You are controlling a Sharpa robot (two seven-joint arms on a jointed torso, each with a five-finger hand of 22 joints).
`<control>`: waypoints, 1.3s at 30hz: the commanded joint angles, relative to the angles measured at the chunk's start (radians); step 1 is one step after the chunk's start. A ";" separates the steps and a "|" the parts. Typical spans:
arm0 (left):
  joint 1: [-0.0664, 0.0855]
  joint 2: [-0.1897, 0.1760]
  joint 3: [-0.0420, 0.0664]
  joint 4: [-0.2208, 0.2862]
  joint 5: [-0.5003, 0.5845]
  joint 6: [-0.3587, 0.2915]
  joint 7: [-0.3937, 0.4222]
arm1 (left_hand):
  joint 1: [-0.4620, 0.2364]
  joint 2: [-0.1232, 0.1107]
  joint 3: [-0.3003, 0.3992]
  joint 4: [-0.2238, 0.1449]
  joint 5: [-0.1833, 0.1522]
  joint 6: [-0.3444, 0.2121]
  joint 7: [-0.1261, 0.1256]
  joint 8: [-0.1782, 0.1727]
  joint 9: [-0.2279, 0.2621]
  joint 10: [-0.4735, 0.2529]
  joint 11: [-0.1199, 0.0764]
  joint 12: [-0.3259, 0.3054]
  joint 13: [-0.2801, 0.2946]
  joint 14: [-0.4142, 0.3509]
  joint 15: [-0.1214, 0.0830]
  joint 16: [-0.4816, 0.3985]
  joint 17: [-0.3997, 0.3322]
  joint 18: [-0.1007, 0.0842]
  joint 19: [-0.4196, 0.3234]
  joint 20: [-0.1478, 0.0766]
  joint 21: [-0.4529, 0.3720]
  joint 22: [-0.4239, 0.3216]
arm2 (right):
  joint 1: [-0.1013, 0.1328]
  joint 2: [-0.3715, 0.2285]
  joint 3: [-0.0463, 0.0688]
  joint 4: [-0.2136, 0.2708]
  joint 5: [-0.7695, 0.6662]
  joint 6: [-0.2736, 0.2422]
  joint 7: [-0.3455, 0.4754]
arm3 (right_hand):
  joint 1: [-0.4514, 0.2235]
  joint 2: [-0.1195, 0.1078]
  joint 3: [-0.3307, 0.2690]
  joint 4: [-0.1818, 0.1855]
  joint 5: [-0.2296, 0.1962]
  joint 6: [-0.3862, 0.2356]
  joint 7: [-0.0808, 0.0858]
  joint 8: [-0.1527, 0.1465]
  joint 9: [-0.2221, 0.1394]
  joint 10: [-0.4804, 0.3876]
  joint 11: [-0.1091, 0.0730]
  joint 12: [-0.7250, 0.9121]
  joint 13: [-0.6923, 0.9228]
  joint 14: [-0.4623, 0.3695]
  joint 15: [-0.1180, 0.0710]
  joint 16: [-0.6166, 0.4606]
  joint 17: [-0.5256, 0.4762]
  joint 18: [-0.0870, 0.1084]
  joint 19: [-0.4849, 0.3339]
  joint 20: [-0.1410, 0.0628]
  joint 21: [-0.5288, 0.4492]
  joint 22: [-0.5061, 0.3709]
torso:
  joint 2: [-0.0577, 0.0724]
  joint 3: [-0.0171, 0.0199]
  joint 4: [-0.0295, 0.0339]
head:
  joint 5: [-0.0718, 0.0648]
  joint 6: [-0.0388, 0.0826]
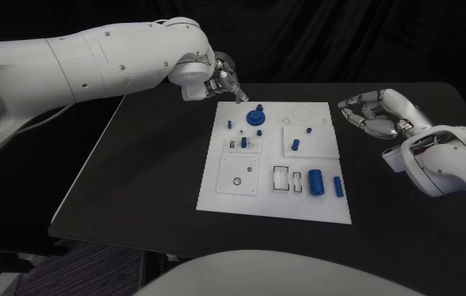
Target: Assemble the parts on the task board
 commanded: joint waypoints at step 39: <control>-0.085 0.214 0.001 -0.235 0.034 0.368 -0.118 | -0.113 -0.005 0.084 -0.058 0.030 0.072 -0.006 -0.020 -0.192 0.106 0.001 0.003 0.263 0.106 0.004 0.003 0.263 0.000 -0.001 0.005 -0.008 0.192 | -0.002 0.015 0.001 0.003 0.001 -0.003 -0.019 | -0.007 0.000 0.006 0.000 0.004 -0.003 0.001 -0.004 -0.001 0.081 0.006 -0.002 0.242 0.084 0.002 -0.002 0.207 0.000 -0.003 0.001 -0.003 0.125 | 0.018 -0.0031 -0.0111 | 0.028 0.000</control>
